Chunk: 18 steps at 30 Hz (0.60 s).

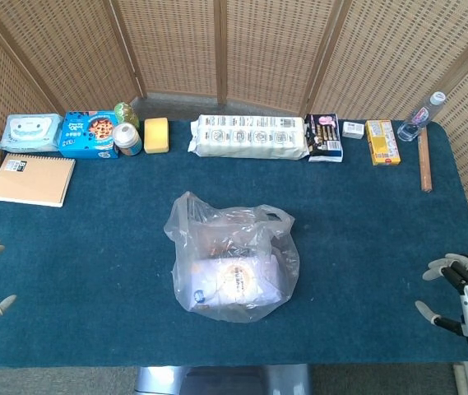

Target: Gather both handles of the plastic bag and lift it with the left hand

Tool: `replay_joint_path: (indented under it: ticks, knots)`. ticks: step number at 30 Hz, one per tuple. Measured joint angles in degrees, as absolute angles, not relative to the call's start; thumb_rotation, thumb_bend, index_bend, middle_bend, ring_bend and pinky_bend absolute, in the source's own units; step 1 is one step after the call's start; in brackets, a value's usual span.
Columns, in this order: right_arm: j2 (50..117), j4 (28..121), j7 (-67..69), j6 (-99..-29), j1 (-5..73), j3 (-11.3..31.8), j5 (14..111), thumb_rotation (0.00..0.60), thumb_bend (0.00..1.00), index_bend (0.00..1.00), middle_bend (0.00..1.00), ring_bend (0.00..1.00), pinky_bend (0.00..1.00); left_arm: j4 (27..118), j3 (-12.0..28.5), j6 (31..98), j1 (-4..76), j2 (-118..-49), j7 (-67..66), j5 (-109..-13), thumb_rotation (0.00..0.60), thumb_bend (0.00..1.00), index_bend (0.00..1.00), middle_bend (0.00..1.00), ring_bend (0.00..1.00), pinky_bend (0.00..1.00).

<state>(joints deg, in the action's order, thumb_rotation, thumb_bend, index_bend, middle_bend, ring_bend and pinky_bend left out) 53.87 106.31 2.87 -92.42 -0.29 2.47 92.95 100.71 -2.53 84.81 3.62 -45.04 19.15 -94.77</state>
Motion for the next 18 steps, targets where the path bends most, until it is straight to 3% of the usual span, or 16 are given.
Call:
replay_joint_path:
  ticks: [3, 13, 18]
  knots:
    - [53.71, 106.31, 3.0, -92.67, -0.46, 2.42, 93.06, 0.6, 0.19, 0.45, 0.37, 0.24, 0.16, 100.47, -2.7, 83.32, 4.67, -44.81, 21.2, -95.19, 0.005, 0.12, 0.2, 0.19, 0.09, 0.18]
    - [53.2, 106.54, 3.24, -93.3, -0.87, 2.38, 93.29, 0.6, 0.19, 0.45, 0.37, 0.24, 0.16, 99.05, -2.55, 76.07, 9.74, -44.58, 27.22, -95.04, 0.0, 0.08, 0.2, 0.19, 0.09, 0.15]
    - [52.91, 106.74, 3.1, -93.36, -0.97, 2.34, 93.38, 0.6, 0.19, 0.45, 0.37, 0.24, 0.16, 98.97, -2.52, 71.96, 12.26, -44.75, 29.22, -94.85, 0.0, 0.03, 0.17, 0.12, 0.01, 0.11]
